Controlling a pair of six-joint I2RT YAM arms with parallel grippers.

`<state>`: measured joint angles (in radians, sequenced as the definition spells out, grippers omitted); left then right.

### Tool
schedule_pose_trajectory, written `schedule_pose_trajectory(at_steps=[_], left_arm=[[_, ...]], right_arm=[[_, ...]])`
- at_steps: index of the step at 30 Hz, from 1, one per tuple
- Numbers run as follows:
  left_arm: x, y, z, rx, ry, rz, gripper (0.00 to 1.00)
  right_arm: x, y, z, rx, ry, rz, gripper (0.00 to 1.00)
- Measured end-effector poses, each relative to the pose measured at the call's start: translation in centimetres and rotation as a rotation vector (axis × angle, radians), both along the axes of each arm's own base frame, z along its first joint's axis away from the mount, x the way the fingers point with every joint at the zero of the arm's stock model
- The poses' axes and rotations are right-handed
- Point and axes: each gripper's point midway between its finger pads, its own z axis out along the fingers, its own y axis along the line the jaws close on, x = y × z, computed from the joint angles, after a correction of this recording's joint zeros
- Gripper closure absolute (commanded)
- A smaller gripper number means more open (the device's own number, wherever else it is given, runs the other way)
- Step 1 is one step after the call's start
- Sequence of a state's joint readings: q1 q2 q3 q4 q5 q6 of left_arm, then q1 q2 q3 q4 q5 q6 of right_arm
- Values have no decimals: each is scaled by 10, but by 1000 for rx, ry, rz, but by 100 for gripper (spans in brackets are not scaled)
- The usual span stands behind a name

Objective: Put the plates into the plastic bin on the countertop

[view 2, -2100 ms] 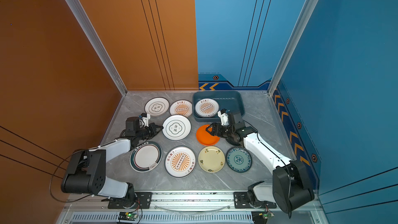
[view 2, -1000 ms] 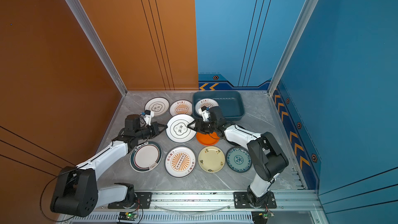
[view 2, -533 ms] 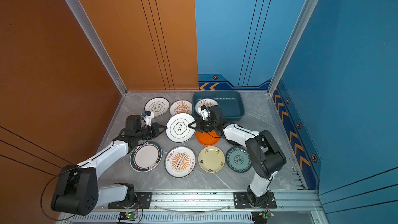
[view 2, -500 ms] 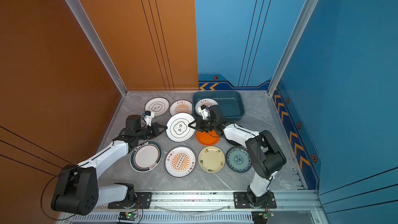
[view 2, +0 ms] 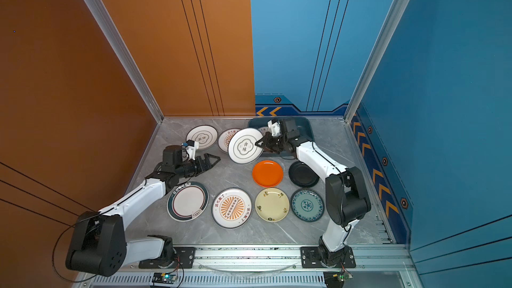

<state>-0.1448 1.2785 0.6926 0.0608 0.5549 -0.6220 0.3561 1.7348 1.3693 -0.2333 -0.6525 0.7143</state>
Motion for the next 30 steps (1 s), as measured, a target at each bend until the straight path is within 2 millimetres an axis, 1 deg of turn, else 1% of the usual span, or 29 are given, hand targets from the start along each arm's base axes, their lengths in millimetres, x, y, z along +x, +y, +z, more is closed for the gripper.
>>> schedule_pose_trajectory(at_steps=[3, 5, 6, 8, 11, 14, 16, 19, 24, 30], left_arm=[[0, 6, 8, 27, -31, 40, 2], [1, 10, 14, 37, -50, 64, 2], [1, 12, 15, 42, -55, 74, 2], [0, 15, 16, 52, -54, 88, 2], [-2, 19, 13, 64, -35, 103, 2], [-5, 23, 9, 75, -13, 113, 2], [-6, 26, 10, 75, -8, 119, 2], [-7, 28, 15, 72, -17, 130, 2], [-10, 33, 27, 65, -40, 162, 2], [-11, 39, 30, 62, -33, 207, 1]], right_arm=[[31, -25, 26, -19, -51, -75, 100], [50, -40, 32, -38, -61, -120, 100], [59, -46, 31, -48, -59, -137, 100], [75, -58, 21, -77, -35, -173, 100], [95, -71, -4, -121, 17, -203, 100], [107, -80, -31, -161, 74, -212, 100], [111, -85, -45, -188, 103, -215, 100], [115, -92, -59, -208, 128, -213, 100], [125, -104, -72, -224, 146, -219, 100], [140, -115, -90, -231, 160, -234, 100]])
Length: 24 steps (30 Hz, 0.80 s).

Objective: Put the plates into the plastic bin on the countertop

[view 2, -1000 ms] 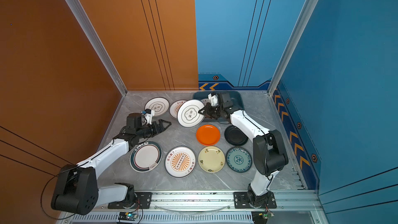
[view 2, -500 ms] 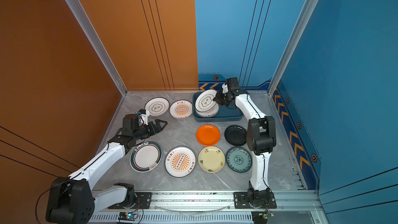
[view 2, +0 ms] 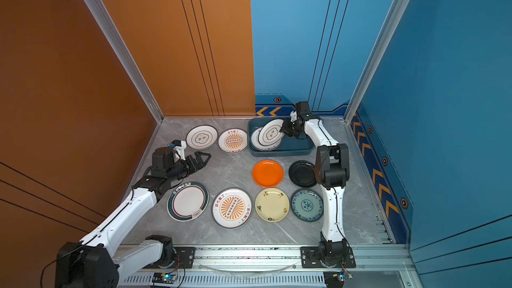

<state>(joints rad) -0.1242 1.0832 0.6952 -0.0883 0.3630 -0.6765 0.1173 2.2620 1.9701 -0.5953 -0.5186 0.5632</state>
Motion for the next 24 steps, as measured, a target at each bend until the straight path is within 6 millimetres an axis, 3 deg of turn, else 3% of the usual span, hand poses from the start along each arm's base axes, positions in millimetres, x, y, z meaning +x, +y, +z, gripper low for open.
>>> schedule_pose_trajectory(at_steps=[6, 19, 24], left_arm=[[-5, 5, -3, 12, 25, 24, 0], [-4, 17, -11, 38, 61, 106, 2], [10, 20, -11, 55, 87, 129, 3]], right_arm=[[9, 1, -24, 5, 25, 9, 100], [12, -2, -35, -4, 34, 10, 83], [16, -5, -43, -15, 42, 6, 81]])
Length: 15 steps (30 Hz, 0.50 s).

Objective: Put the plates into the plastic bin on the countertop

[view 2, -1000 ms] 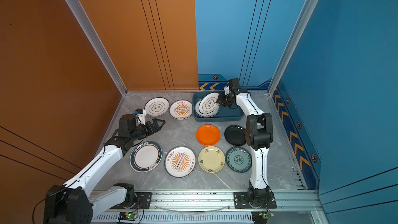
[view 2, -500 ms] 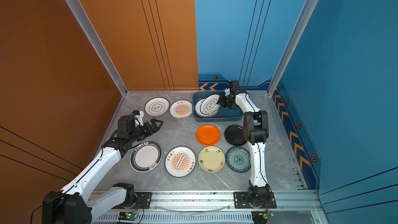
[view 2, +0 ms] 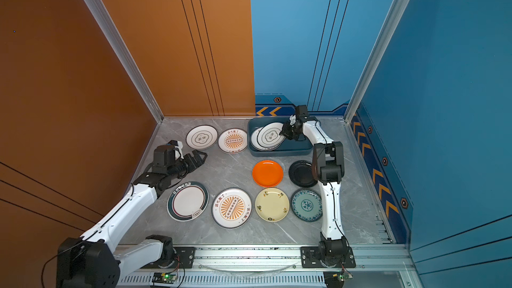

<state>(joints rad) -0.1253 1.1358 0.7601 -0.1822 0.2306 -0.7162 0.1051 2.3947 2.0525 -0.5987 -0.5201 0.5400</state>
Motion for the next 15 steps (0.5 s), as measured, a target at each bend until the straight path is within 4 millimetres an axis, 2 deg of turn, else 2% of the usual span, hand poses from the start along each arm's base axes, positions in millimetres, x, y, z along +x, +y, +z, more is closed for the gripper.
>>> schedule_pose_trajectory(at_steps=[4, 11, 15], left_arm=[[12, -6, -2, 5, 20, -11, 4], [25, -16, -18, 12, 69, -33, 4], [41, -19, -12, 17, 57, -47, 4]], right_arm=[[2, -2, -2, -16, -2, 2, 79], [4, -9, -8, -61, 9, -7, 74], [4, -13, -14, -88, 17, -11, 72]])
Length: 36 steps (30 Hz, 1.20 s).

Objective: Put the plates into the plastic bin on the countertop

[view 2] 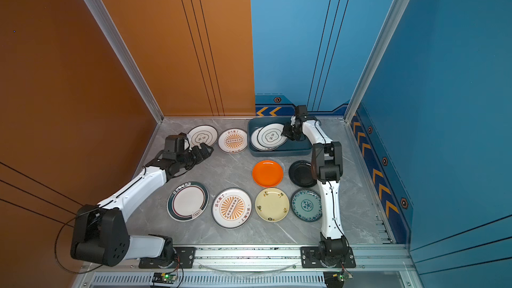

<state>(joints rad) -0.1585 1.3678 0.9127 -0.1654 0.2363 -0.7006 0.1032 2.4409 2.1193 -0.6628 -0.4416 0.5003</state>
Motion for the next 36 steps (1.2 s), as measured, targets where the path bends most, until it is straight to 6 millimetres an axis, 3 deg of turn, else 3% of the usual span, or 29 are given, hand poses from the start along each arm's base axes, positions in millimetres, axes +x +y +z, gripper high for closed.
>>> schedule_pose_trajectory(at_steps=[5, 13, 23, 28, 33, 36], left_arm=[[16, -6, 6, -16, -34, -16, 5], [24, -12, 0, -38, -41, -37, 5], [20, -13, -10, -39, -36, -45, 5], [20, -14, -9, -44, -43, -55, 5], [23, -15, -6, -40, -64, -66, 5], [25, -16, -10, -37, -63, -68, 6]], right_arm=[[0, -3, -7, -25, 11, -3, 69], [-1, 1, -14, -48, 13, 16, 65], [-8, 24, -19, -87, 11, 72, 53], [-6, 23, -18, -123, 1, 68, 49], [-7, 8, -8, -199, -12, 36, 48], [-13, -2, 20, -245, -50, 19, 48]])
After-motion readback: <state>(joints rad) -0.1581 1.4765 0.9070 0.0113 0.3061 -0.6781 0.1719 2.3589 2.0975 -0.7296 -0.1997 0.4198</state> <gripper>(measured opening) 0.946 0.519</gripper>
